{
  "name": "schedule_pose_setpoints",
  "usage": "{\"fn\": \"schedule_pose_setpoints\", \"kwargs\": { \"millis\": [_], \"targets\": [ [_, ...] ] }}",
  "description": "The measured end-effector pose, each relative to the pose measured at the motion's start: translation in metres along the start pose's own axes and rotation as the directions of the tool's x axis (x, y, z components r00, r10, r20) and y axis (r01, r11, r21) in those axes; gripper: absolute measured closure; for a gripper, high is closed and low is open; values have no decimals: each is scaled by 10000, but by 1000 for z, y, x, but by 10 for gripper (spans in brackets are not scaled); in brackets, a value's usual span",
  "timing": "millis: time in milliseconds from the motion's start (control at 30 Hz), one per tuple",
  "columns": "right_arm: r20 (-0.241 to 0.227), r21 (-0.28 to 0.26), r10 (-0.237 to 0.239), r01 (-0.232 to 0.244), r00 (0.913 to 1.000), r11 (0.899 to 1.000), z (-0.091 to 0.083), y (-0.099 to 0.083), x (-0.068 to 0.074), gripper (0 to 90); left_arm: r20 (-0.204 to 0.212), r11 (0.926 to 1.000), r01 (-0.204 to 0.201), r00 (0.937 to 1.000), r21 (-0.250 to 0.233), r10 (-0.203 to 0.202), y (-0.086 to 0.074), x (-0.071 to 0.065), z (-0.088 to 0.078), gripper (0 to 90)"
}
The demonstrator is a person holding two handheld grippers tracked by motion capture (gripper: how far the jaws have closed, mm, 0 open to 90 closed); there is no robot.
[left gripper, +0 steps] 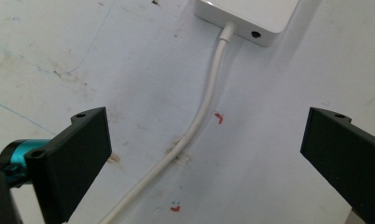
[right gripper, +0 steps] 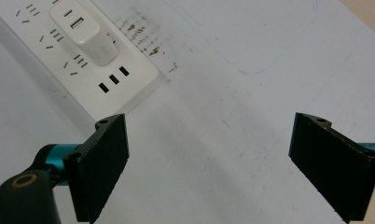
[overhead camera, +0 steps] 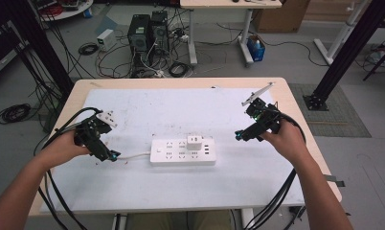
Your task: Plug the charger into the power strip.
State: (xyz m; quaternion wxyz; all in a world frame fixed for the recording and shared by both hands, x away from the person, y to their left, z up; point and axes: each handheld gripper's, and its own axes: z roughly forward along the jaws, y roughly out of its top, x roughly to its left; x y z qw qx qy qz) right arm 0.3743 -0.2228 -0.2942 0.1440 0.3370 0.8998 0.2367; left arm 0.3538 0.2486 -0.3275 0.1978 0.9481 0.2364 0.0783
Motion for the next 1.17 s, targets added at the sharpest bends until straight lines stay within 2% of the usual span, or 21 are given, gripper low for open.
{"fn": "schedule_pose_setpoints", "kwargs": {
  "millis": [167,300,367,400,467,667,1000,1167],
  "targets": [
    [48,-82,54,-54,10000,10000,-1,-1,-1,115,-15,10000,-73,10000,-11,73,1,1,-1,18],
    [35,110,132,-133,9999,9999,0,-6,-1,115,-53,10000,-35,10000,-36,34,2,2,-2,18],
    [-61,294,192,-190,9998,9994,0,-12,-3,115,-42,10000,-80,10000,-6,80,3,2,-2,18],
    [-261,586,316,-300,9992,9978,1,-19,-4,115,-62,10000,-92,9999,-3,92,3,3,-2,18],
    [-481,1002,258,-209,9985,9948,2,-26,-6,115,-25,10000,-78,10000,6,78,4,3,-2,18],
    [-430,1586,87,-18,9990,9873,-1,-35,-8,115,34,9999,-108,9999,39,108,7,3,2,17],
    [-376,1664,37,26,9993,9861,0,-37,-7,115,95,9997,-236,9997,62,235,10,3,4,18],
    [-385,1666,73,-7,9992,9860,2,-39,-8,115,37,9998,-175,9998,49,174,9,3,3,17]
  ]
}}
